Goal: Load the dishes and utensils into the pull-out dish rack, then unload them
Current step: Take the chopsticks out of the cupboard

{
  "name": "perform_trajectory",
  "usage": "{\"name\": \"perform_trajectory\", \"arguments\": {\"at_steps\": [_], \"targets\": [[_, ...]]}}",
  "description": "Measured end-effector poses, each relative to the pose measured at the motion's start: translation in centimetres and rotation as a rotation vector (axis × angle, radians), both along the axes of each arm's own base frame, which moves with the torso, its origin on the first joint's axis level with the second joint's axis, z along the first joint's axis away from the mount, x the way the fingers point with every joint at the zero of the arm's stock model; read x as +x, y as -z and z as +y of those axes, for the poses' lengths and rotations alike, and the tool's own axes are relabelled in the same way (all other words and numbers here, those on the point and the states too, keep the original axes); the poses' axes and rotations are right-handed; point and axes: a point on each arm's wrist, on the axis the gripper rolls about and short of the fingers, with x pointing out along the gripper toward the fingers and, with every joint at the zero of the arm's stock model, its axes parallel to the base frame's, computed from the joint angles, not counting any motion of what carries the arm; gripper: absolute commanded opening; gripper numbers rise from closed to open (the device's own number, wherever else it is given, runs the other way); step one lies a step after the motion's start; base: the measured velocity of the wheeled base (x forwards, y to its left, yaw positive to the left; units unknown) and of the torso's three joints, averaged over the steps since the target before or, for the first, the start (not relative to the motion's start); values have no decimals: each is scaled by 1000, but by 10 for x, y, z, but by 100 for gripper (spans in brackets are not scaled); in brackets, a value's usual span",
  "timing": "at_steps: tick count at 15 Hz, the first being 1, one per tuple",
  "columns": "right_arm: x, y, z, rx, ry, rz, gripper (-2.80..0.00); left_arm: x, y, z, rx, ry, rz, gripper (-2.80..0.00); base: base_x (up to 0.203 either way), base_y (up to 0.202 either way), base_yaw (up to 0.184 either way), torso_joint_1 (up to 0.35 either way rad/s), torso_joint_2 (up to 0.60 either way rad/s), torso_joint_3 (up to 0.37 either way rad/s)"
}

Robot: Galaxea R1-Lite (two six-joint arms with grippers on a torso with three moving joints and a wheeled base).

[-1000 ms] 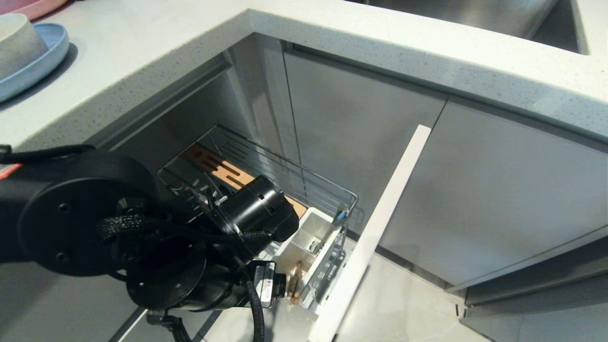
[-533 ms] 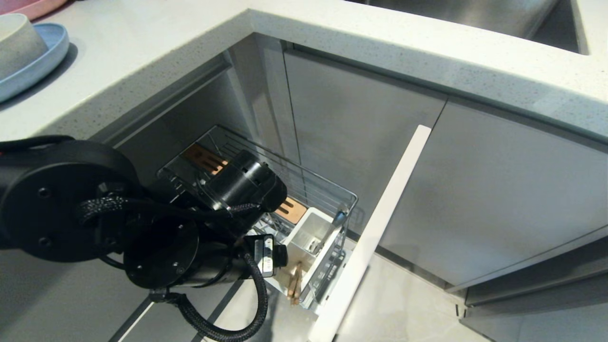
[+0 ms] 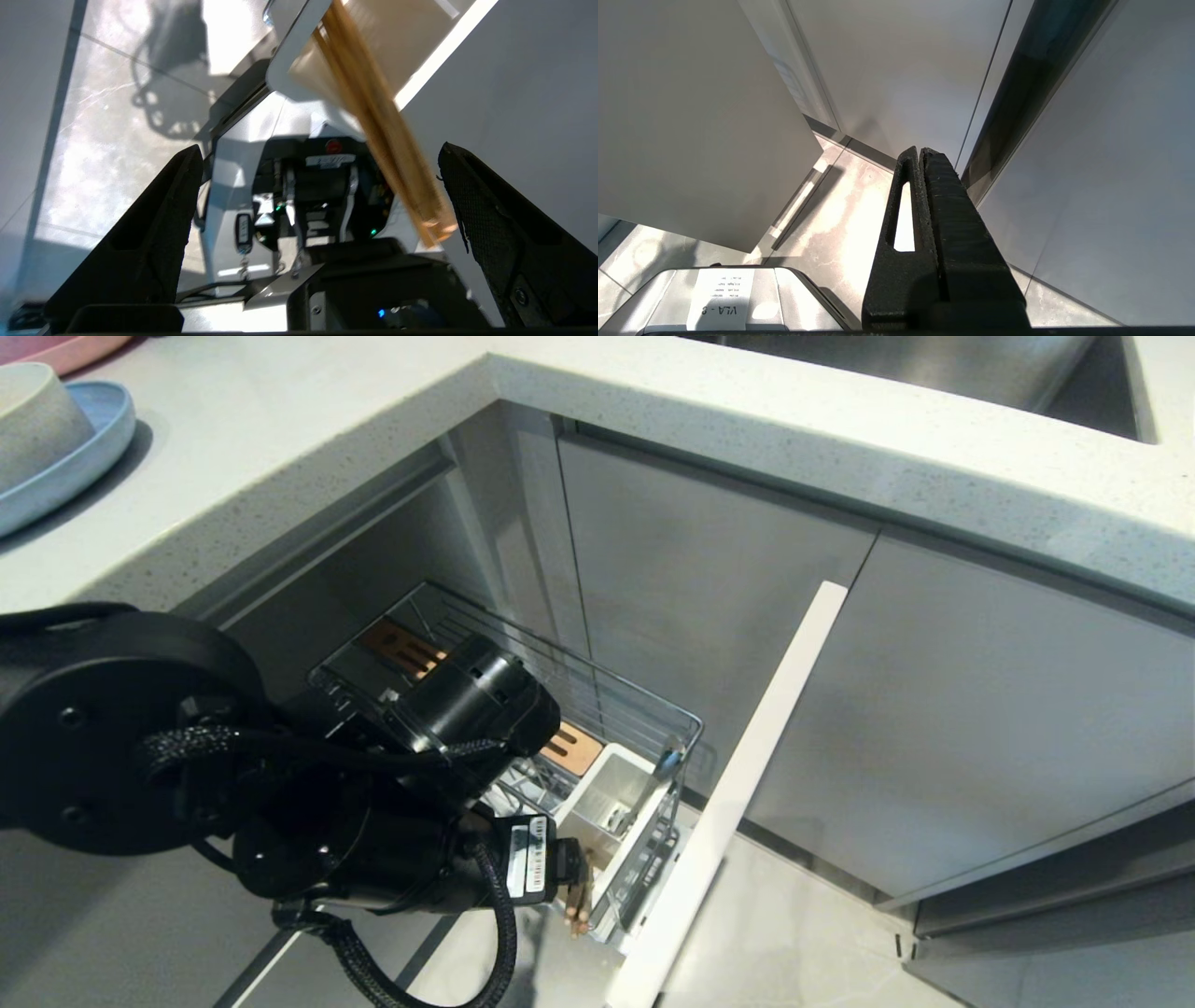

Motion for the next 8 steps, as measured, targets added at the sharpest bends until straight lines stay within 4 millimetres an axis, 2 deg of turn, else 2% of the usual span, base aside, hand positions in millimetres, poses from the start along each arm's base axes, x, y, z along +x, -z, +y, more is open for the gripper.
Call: {"name": "perform_trajectory", "arguments": {"at_steps": [8], "targets": [[0,0,0,0,0,0,-280,-5,5,2,71,42,41,0,0,0,0,0,0,0]]}}
